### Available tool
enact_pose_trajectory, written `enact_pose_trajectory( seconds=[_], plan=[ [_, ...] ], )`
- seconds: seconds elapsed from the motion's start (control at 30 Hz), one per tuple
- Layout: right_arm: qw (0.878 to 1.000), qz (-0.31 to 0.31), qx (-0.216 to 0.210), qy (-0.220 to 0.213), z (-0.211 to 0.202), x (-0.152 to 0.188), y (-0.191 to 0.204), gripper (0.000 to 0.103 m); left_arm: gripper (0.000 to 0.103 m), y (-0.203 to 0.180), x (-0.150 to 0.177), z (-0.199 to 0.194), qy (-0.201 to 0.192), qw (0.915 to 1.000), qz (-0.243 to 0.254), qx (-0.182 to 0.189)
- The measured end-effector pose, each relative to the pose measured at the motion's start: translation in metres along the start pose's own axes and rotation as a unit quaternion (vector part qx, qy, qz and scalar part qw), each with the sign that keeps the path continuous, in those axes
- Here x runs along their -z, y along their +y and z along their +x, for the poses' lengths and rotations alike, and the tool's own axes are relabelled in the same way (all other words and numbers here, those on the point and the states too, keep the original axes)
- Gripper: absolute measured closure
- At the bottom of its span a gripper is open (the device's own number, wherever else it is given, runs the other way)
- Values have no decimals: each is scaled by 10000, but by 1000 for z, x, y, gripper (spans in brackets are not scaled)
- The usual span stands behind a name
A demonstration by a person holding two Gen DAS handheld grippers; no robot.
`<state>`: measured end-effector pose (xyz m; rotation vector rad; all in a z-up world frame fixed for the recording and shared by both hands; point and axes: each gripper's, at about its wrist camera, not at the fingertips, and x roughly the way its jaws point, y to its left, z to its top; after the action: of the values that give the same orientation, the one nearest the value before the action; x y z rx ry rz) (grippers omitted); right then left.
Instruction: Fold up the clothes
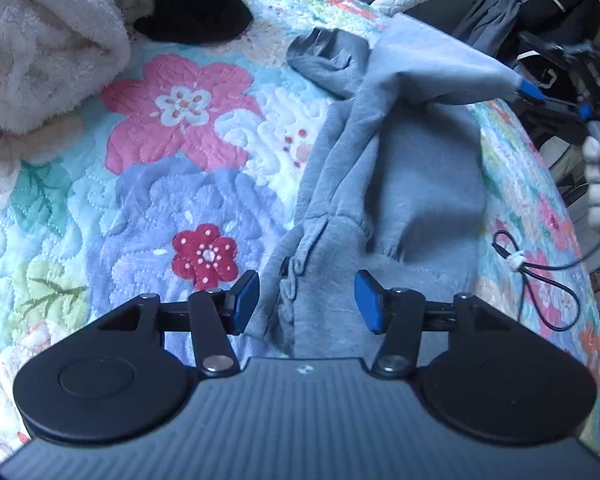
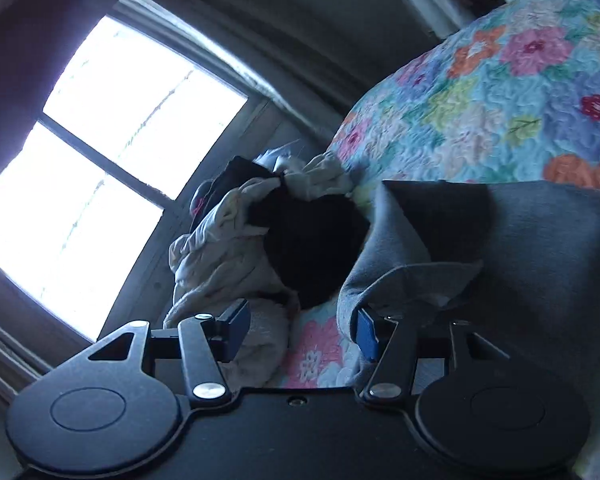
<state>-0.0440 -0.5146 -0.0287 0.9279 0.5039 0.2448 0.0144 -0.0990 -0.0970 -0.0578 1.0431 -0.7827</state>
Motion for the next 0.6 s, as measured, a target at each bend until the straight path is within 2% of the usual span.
enact_pose_trajectory(
  seconds=[0.07, 0.1, 0.23, 0.33, 0.4, 0.43, 0.47, 0.5, 0.6],
  plan=[
    [9989, 315, 182, -293, -13, 7, -19, 39, 51, 1, 2, 1, 19, 10000, -34, -20],
    [9979, 332, 405, -393, -15, 11, -26, 39, 51, 0, 1, 0, -9, 10000, -35, -37],
    [9918, 330, 1148, -460, -16, 18, -49, 37, 51, -12, -10, -19, -391, 9984, 269, -297],
    [9920, 420, 1178, -193, 6, 19, -65, 37, 51, -38, -27, -34, -642, 9943, 836, -142],
    [9932, 347, 1114, 37, 34, 16, -69, 40, 50, -50, -35, -31, -641, 9935, 942, 59],
    [9941, 322, 1028, 138, 50, 13, -69, 58, 50, -53, -38, -26, -609, 9939, 909, 100],
    [9956, 316, 854, 197, 65, 8, -68, 89, 50, -55, -40, -21, -572, 9945, 875, 119],
    [9971, 354, 629, 235, 79, 1, -64, 96, 50, -57, -42, -15, -529, 9950, 840, 80],
    [9978, 498, -252, 357, 125, -22, -35, 96, 50, -56, -47, 0, -434, 9969, 661, -49]
  ],
)
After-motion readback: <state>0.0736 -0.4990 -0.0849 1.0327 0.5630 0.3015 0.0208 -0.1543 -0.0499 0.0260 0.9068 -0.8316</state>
